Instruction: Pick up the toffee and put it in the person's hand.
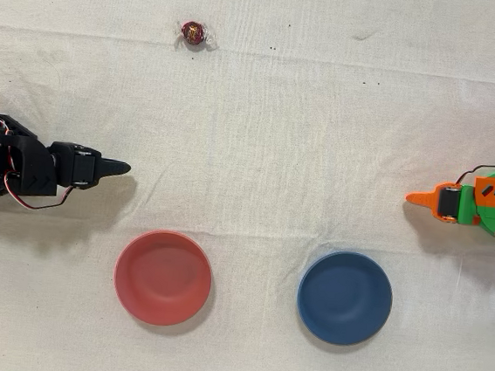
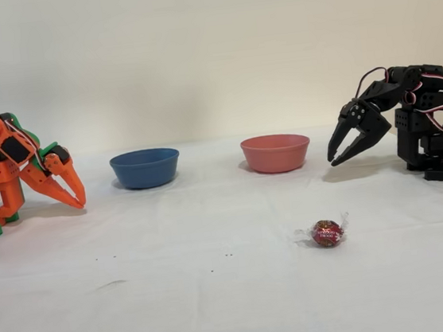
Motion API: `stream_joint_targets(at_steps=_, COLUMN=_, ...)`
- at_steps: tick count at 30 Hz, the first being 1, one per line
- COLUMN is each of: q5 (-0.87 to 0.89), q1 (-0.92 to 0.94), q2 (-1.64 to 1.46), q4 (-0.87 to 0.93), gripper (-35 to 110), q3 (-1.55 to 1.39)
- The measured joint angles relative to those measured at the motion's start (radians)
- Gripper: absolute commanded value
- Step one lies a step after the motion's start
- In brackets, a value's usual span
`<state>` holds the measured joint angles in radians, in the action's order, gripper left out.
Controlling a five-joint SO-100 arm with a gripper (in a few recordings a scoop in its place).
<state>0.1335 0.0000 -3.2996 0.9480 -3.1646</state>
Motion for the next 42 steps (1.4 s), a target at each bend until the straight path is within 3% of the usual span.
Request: stream_joint_targets(at_steps=42, q5=-0.029, q1=0.000, q2=0.000, q4=0.000, gripper=2, q3=0.000)
